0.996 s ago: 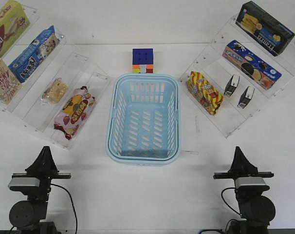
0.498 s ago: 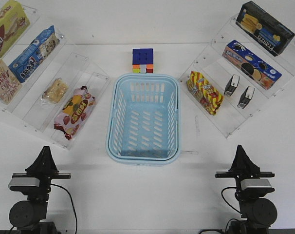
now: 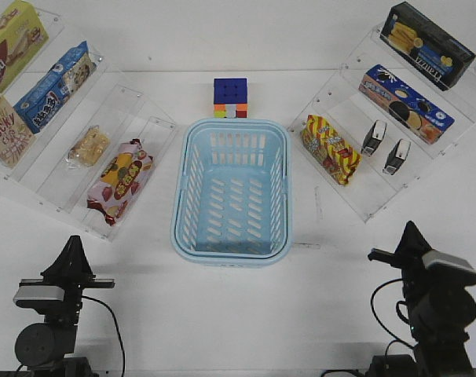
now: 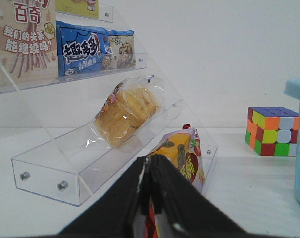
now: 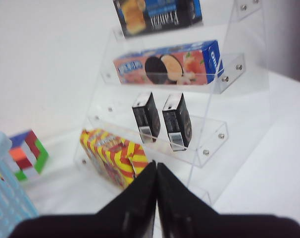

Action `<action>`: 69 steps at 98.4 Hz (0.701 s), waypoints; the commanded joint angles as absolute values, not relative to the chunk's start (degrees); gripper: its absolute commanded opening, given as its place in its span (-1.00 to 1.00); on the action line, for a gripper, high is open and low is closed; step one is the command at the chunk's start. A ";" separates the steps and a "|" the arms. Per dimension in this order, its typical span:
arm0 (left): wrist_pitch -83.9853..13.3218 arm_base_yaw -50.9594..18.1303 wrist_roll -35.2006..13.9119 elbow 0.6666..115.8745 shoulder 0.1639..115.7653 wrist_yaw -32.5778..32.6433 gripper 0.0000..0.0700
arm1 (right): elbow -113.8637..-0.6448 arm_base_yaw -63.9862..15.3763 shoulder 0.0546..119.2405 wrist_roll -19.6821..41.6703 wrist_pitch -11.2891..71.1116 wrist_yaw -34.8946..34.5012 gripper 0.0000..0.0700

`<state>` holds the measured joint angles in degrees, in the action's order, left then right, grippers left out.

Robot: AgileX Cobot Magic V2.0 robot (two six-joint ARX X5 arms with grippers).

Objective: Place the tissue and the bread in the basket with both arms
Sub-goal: 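Reach the right gripper to the shelf and grasp a small black box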

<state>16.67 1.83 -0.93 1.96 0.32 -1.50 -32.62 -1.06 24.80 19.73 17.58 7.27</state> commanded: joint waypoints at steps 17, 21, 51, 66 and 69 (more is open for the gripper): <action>17.63 1.85 -0.51 0.82 0.19 -1.52 -1.00 | -52.12 -1.06 49.17 13.47 26.15 6.04 0.18; 17.63 1.85 -0.51 0.82 0.19 -1.52 -1.00 | -55.02 -1.06 52.80 12.16 27.07 6.33 0.15; 17.63 1.85 -0.51 0.82 0.19 -1.52 -1.00 | -70.94 -0.40 74.81 8.47 31.53 12.75 0.14; 17.63 1.85 -0.51 0.82 0.19 -1.52 -1.00 | -74.04 1.13 81.65 8.51 31.70 12.82 0.14; 17.63 1.85 -0.51 0.82 0.19 -1.52 -1.00 | -74.24 1.37 82.56 8.51 31.66 12.78 0.14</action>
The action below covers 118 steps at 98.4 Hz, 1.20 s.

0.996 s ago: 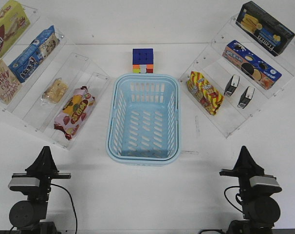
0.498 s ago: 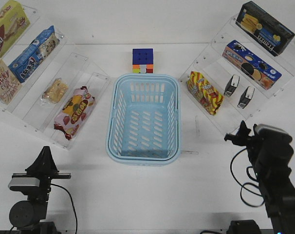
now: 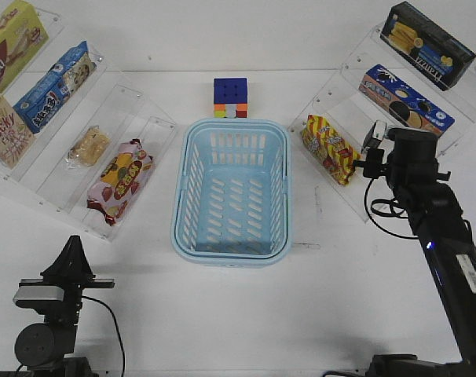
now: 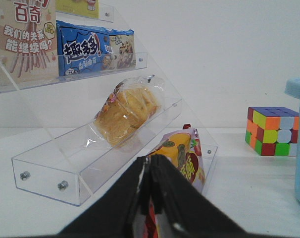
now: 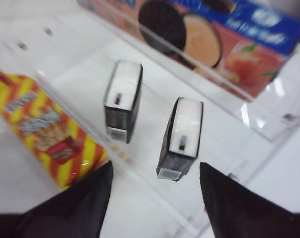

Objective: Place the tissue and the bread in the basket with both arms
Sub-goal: 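Reach the right gripper to the shelf and grasp a small black box, then carry the black box over the basket and release it inside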

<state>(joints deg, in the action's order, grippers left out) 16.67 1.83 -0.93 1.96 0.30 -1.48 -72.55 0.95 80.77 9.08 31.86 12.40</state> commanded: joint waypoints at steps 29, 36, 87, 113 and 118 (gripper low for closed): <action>17.63 1.85 -0.51 0.82 0.19 -1.52 -1.00 | -74.26 4.21 85.93 8.56 27.53 11.53 0.14; 17.63 1.85 -0.51 0.82 0.19 -1.52 -1.00 | -74.26 4.73 86.11 8.58 27.09 10.66 0.14; 17.63 1.85 -0.51 0.82 0.19 -1.52 -1.00 | -74.30 6.46 90.94 8.78 24.03 8.43 -0.98; 17.63 1.85 -0.51 0.82 0.19 -1.52 -1.00 | -75.20 6.26 83.83 8.51 27.03 5.43 -0.98; 17.63 1.85 -0.51 0.82 0.19 -1.52 -1.00 | -75.42 5.82 81.34 8.51 28.03 4.25 -0.98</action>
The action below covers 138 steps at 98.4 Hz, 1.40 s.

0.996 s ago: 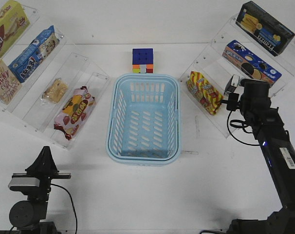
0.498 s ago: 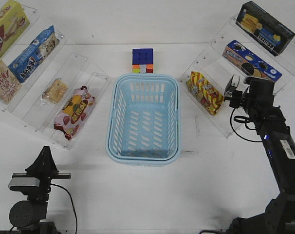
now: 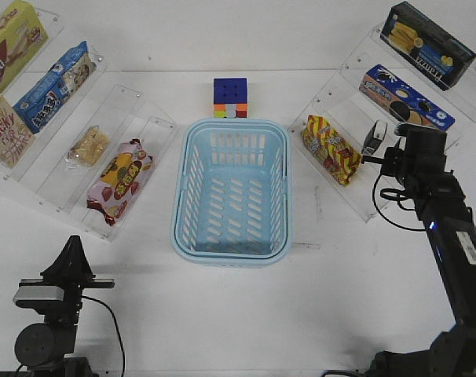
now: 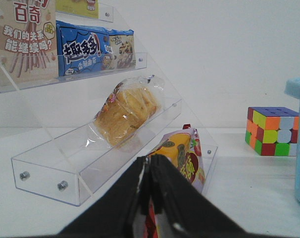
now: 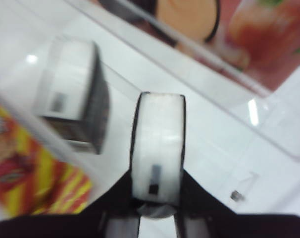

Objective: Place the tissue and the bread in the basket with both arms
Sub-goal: 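Carry the black box over the basket and release it inside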

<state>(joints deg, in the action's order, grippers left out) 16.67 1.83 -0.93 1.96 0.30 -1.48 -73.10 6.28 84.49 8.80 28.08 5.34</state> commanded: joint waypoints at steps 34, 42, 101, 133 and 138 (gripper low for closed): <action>17.63 1.85 -0.51 0.82 0.19 -1.52 -1.00 | -75.57 -6.07 70.57 12.84 29.26 -20.40 -0.98; 17.63 1.85 -0.51 0.82 0.19 -1.52 -1.00 | -75.57 -12.38 71.53 12.80 28.88 -19.92 -0.98; 18.35 1.85 -2.81 0.82 0.19 -1.54 -1.00 | -75.81 -27.92 79.09 11.70 24.80 -14.94 0.05; 19.73 1.85 -10.28 1.21 0.19 -1.54 -1.00 | -74.32 -18.26 65.17 7.40 32.27 -6.15 -1.00; 19.73 1.85 -12.34 1.34 0.19 -1.54 -1.00 | -71.85 -16.60 61.93 7.05 31.94 -5.39 -1.00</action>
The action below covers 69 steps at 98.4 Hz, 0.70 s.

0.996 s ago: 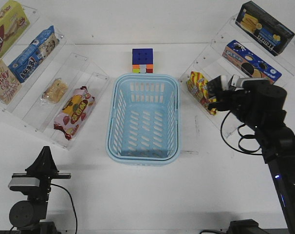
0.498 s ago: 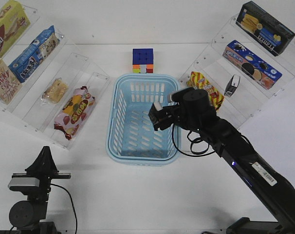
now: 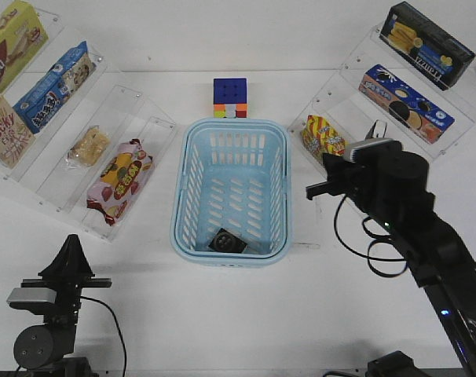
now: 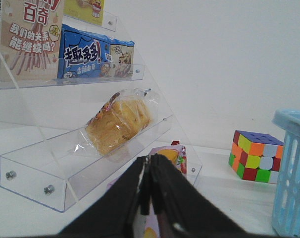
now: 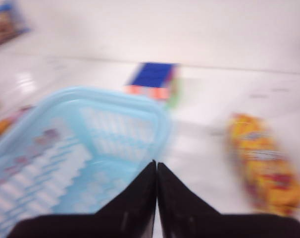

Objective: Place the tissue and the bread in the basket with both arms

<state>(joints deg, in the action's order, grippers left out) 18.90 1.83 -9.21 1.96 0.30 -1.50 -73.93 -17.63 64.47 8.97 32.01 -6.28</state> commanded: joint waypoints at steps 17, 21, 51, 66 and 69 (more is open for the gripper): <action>18.59 1.85 -28.95 3.79 0.19 -1.45 -1.00 | -57.39 -11.66 47.22 7.05 23.27 -5.32 -1.00; 17.10 1.85 -31.62 5.15 0.32 -1.45 -1.00 | -53.63 -10.63 43.55 7.05 21.02 -5.32 -1.00; -3.57 1.85 -23.42 28.82 15.84 -1.98 -1.00 | -36.49 -8.49 25.69 9.02 16.67 -5.26 -1.00; -12.67 1.85 -9.43 43.42 31.40 -4.95 -1.00 | -35.88 -8.51 24.69 9.02 17.04 -4.86 -1.00; -15.05 1.83 -6.87 46.33 34.48 -5.08 -1.00 | -35.88 -8.51 24.71 8.99 16.95 -4.86 -1.00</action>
